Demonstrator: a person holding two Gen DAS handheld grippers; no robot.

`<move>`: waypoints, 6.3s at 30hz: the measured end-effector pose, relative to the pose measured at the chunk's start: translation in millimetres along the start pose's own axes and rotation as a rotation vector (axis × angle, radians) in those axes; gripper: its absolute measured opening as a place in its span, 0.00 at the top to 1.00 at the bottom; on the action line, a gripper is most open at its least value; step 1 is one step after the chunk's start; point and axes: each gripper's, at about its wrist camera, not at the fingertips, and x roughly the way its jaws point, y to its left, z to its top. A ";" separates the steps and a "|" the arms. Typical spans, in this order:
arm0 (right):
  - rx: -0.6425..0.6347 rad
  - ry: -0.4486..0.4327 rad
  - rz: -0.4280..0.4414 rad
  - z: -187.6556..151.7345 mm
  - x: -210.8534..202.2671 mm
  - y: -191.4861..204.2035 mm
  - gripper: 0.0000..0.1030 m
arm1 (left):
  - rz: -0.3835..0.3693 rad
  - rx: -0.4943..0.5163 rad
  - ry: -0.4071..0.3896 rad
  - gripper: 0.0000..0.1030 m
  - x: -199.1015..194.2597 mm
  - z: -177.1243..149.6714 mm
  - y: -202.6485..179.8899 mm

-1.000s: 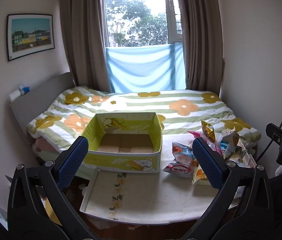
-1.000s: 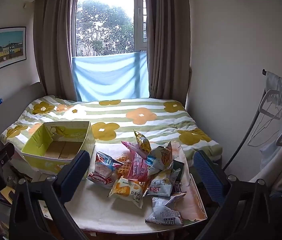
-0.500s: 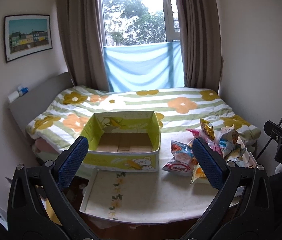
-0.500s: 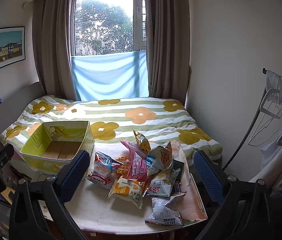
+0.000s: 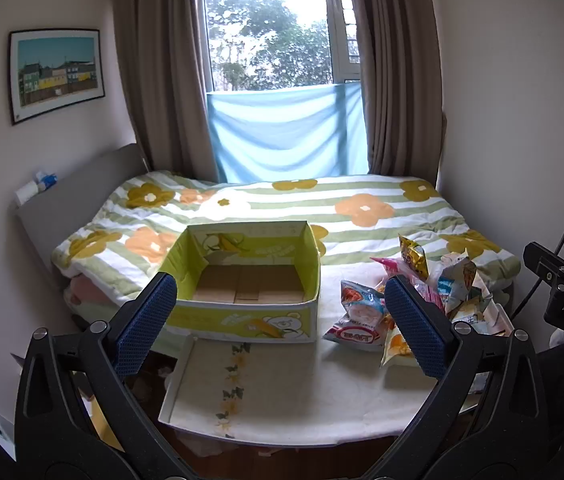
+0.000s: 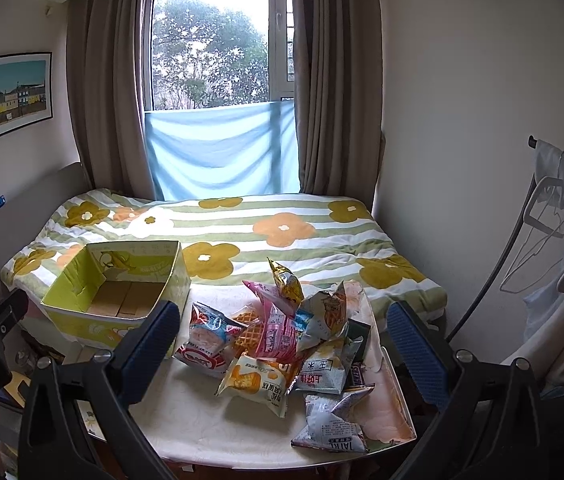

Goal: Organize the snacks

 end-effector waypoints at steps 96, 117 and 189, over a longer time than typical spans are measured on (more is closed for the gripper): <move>0.239 0.588 0.034 -43.8 318.4 -84.7 0.00 | -0.118 0.352 0.601 0.01 345.9 -119.5 -158.7; 0.365 0.594 0.008 -50.8 336.0 -96.3 0.16 | -0.150 0.342 0.641 0.49 370.5 -118.9 -148.9; -0.033 0.560 0.347 31.2 335.8 259.8 0.45 | -0.176 0.043 0.590 0.00 427.8 -12.7 186.7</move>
